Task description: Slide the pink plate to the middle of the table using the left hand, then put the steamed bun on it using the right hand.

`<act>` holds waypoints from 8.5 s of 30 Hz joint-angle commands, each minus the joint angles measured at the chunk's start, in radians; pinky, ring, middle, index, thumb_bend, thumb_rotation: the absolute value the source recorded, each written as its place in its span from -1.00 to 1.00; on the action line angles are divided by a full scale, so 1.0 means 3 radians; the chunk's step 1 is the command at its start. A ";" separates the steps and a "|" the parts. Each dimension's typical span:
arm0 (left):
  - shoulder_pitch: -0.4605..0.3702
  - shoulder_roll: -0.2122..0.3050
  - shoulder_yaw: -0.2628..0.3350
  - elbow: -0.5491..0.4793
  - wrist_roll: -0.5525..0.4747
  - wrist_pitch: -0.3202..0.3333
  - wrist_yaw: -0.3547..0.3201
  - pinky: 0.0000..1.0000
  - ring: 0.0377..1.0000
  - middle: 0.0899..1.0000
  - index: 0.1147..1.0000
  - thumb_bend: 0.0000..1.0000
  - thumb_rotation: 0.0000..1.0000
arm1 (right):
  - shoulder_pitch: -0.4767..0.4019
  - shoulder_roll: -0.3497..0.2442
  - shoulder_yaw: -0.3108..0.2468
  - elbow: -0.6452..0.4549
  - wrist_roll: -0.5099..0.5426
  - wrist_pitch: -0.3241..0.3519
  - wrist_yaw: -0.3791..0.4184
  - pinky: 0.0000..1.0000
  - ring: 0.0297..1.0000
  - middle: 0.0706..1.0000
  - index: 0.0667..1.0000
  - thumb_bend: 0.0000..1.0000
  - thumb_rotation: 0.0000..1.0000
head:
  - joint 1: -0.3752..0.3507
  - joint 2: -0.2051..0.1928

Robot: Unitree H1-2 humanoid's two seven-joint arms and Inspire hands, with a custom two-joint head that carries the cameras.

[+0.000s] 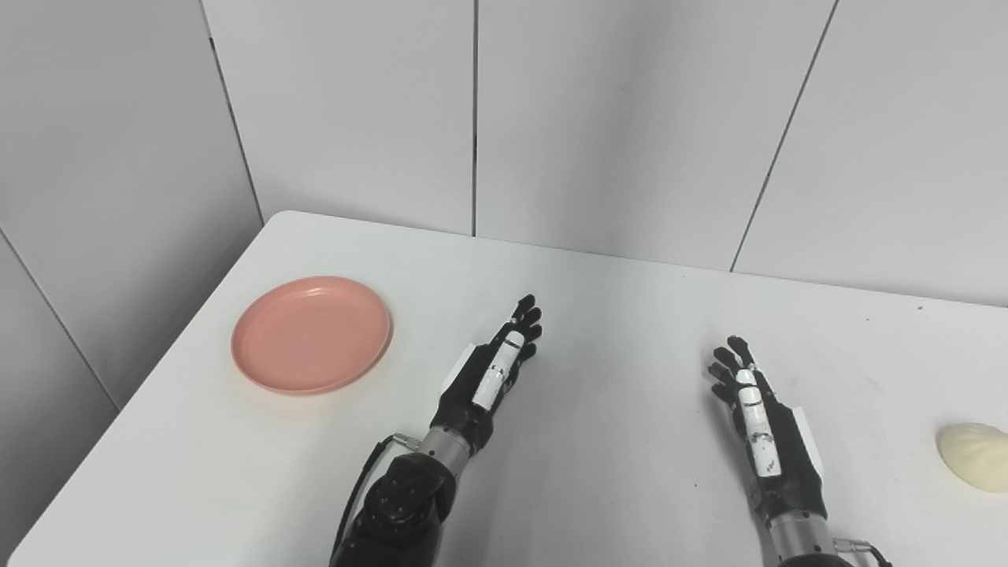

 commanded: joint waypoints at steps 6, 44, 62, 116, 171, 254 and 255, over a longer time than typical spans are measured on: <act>0.0167 -0.0039 -0.0065 0.0259 0.0078 0.0223 0.0036 1.00 0.99 1.00 1.00 -0.17 1.00 | 0.0105 -0.0036 -0.0027 0.0065 -0.0019 -0.0084 -0.0009 0.81 0.80 0.82 0.87 -0.56 1.00 | -0.0007 0.0002; -0.0017 -0.0199 0.0242 -0.1550 0.0178 0.0474 0.0608 0.94 0.90 0.93 0.94 -0.15 1.00 | -0.0120 -0.0096 -0.0098 0.0472 0.0092 -0.0242 0.0050 0.82 0.80 0.83 0.87 -0.59 1.00 | 0.0096 -0.0127; -0.0409 -0.0223 0.0855 -0.2324 0.0168 0.0657 0.1142 0.87 0.84 0.87 0.85 -0.10 1.00 | -0.0154 -0.0206 -0.0121 0.0586 0.0138 -0.0323 0.0119 0.87 0.83 0.85 0.90 -0.63 1.00 | 0.0238 -0.0180; -0.0415 0.0823 0.2112 -0.1479 -0.1091 0.0267 0.1495 0.75 0.73 0.75 0.73 -0.15 1.00 | -0.0045 -0.0235 -0.0142 0.0187 0.0122 -0.0076 0.0132 0.89 0.85 0.87 0.91 -0.69 1.00 | 0.0452 -0.0007; -0.0510 0.1084 0.2122 0.0587 -0.1401 0.0134 0.1068 0.61 0.56 0.60 0.61 -0.28 1.00 | -0.0045 -0.0217 -0.0144 0.0092 0.0136 0.0025 0.0133 0.90 0.85 0.89 0.92 -0.73 1.00 | 0.0486 0.0071; -0.0227 0.0241 0.0115 0.0070 -0.0518 0.0884 -0.0142 0.86 0.84 0.87 0.85 -0.31 1.00 | 0.0027 0.0000 -0.0007 0.0114 -0.0153 -0.0054 -0.0031 0.76 0.77 0.80 0.84 -0.54 1.00 | -0.0375 0.0183; -0.0220 0.0219 0.0103 0.0077 -0.0525 0.0877 -0.0162 0.85 0.85 0.87 0.85 -0.29 1.00 | 0.0031 0.0005 -0.0001 0.0109 -0.0169 -0.0048 -0.0039 0.75 0.77 0.80 0.84 -0.54 1.00 | -0.0424 0.0189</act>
